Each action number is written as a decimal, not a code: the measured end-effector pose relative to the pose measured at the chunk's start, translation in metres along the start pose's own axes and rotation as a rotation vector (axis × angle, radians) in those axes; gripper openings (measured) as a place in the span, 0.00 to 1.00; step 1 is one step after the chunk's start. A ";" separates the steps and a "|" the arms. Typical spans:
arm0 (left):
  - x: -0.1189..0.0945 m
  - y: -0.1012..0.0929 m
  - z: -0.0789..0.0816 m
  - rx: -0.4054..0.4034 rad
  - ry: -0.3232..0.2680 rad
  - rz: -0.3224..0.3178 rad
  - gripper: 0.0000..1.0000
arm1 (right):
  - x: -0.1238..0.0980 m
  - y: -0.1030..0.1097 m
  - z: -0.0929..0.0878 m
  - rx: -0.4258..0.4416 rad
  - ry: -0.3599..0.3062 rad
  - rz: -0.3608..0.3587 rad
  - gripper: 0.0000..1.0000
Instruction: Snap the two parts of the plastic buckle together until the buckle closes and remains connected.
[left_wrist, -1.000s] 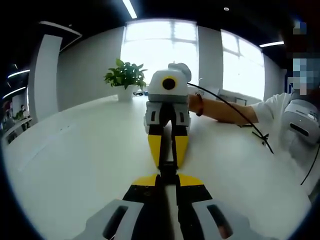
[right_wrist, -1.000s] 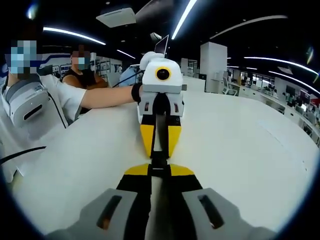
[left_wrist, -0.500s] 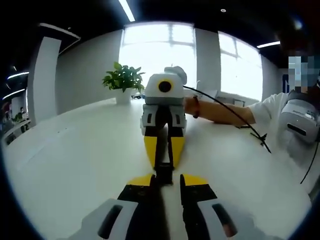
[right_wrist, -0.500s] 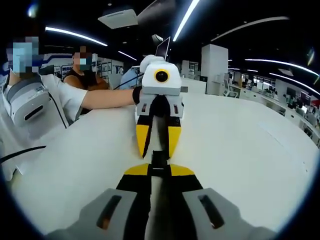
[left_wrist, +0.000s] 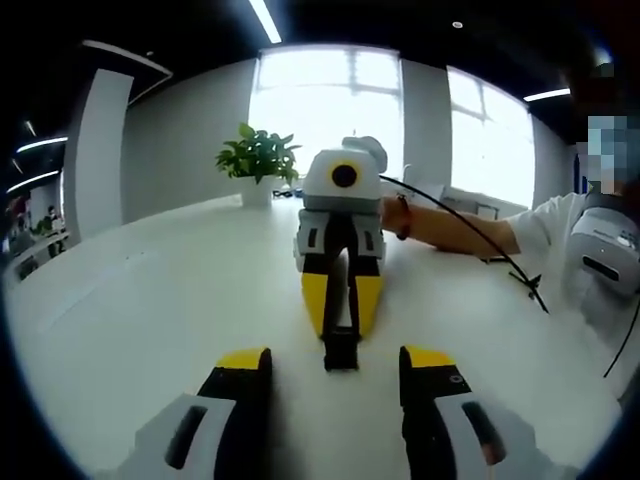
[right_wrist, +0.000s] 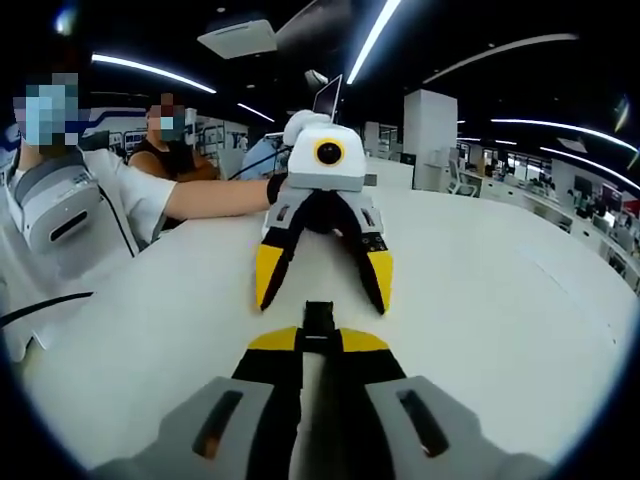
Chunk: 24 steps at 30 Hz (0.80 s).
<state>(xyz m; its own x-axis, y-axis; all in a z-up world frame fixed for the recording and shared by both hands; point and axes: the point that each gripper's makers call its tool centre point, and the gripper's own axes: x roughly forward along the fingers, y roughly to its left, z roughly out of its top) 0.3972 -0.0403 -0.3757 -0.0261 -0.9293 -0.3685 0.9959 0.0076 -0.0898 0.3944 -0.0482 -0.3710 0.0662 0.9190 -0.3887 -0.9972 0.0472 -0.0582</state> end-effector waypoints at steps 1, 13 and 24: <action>0.000 0.001 0.000 -0.003 -0.001 0.005 0.61 | 0.000 0.000 0.000 0.001 0.000 0.000 0.10; -0.004 0.010 0.016 0.026 -0.098 0.088 0.99 | 0.000 0.002 0.000 0.005 -0.002 -0.001 0.10; -0.006 0.015 0.025 0.001 -0.146 0.115 1.00 | 0.002 0.006 0.001 0.003 -0.005 0.015 0.10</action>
<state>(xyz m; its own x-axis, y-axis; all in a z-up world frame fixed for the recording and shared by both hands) 0.4149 -0.0442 -0.3518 0.1005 -0.9661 -0.2379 0.9917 0.1164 -0.0539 0.3883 -0.0461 -0.3711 0.0512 0.9216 -0.3848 -0.9982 0.0349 -0.0494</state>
